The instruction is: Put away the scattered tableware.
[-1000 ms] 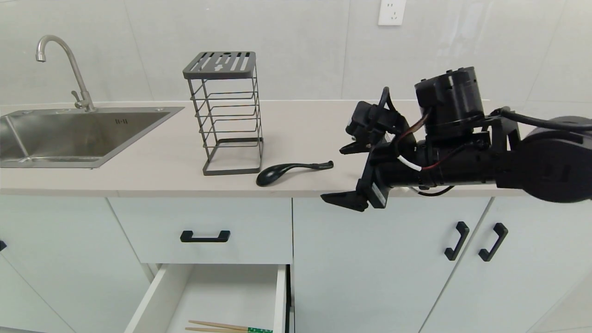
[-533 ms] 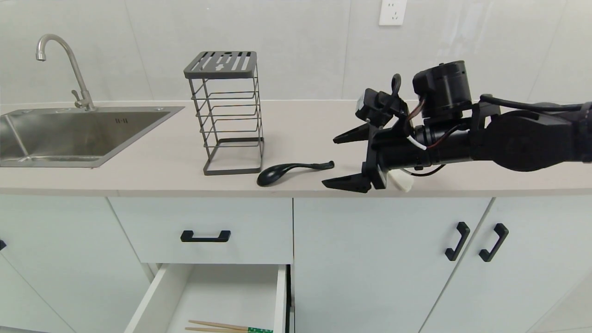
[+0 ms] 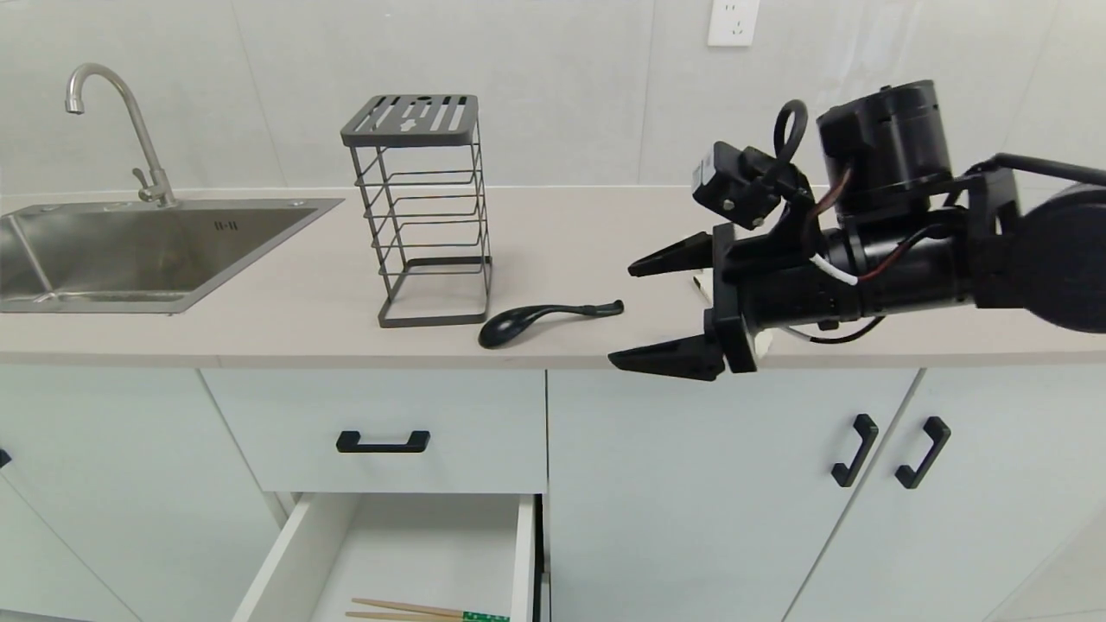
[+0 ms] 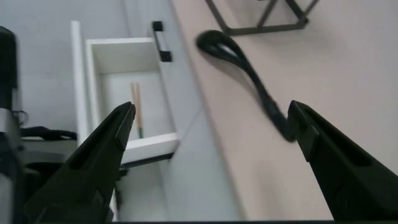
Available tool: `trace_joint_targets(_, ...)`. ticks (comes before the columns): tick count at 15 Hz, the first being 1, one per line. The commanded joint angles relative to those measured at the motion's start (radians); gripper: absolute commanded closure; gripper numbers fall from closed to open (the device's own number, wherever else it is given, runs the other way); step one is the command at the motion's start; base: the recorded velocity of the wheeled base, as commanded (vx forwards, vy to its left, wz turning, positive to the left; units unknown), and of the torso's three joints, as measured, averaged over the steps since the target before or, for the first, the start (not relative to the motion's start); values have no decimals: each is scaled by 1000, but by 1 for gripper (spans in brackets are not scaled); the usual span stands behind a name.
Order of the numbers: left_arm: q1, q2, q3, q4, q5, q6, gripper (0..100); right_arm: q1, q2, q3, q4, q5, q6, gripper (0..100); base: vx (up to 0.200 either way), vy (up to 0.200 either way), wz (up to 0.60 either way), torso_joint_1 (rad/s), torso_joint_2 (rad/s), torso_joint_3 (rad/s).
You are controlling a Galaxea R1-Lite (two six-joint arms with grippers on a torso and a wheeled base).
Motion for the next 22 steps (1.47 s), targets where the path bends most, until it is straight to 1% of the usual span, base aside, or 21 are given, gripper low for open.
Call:
trace_joint_targets(1, 0, 1, 0, 0, 0, -1, 0, 73, -165, 100, 1, -5, 102, 0, 0, 0, 0, 0, 0, 0)
trace_joint_targets(3, 0, 1, 0, 0, 0, -1, 0, 87, -204, 128, 4, -14, 130, 0, 0, 0, 0, 31, -116, -79)
trace_joint_targets(5, 0, 1, 0, 0, 0, -1, 0, 104, -225, 157, 3, -34, 136, 0, 0, 0, 0, 112, -361, -246)
trace_joint_targets(8, 0, 1, 0, 0, 0, -1, 0, 115, -222, 157, 1, -42, 156, 0, 0, 0, 0, 85, -281, -196)
trace_joint_targets(9, 0, 1, 0, 0, 0, -1, 0, 113, -211, 151, 1, -46, 182, 0, 0, 0, 0, 36, -80, -61)
trace_joint_targets(10, 0, 1, 0, 0, 0, -1, 0, 109, -168, 143, -4, -91, 207, 0, 0, 0, 0, 0, 0, 0)
trace_joint_targets(11, 0, 1, 1, 0, 0, -1, 0, 107, -150, 139, -7, -112, 210, 0, 0, 0, 0, 0, 0, 0)
trace_joint_targets(12, 0, 1, 0, 0, 0, -1, 0, 96, -58, 108, -48, -194, 207, 0, 0, 0, 0, 0, 0, 0)
trace_joint_targets(13, 0, 0, 0, 0, 0, -1, 0, 96, 11, 105, -99, -209, 204, 0, 0, 0, 0, 0, 0, 0)
trace_joint_targets(15, 0, 1, 0, 0, 0, -1, 0, 101, 97, 114, -191, -201, 201, 0, 0, 0, 0, 0, 0, 0)
trace_joint_targets(17, 0, 1, 0, 0, 0, -1, 0, 103, 102, 117, -189, -148, 191, 0, 0, 0, 0, 0, 0, 0)
trace_joint_targets(19, 0, 1, 0, 0, 0, -1, 0, 101, 112, 99, -192, -143, 190, 0, 0, 0, 0, 0, 0, 0)
trace_joint_targets(22, 0, 1, 1, 0, 0, -1, 0, 99, 53, 126, -189, -132, 167, 0, 0, 0, 0, 0, 0, 0)
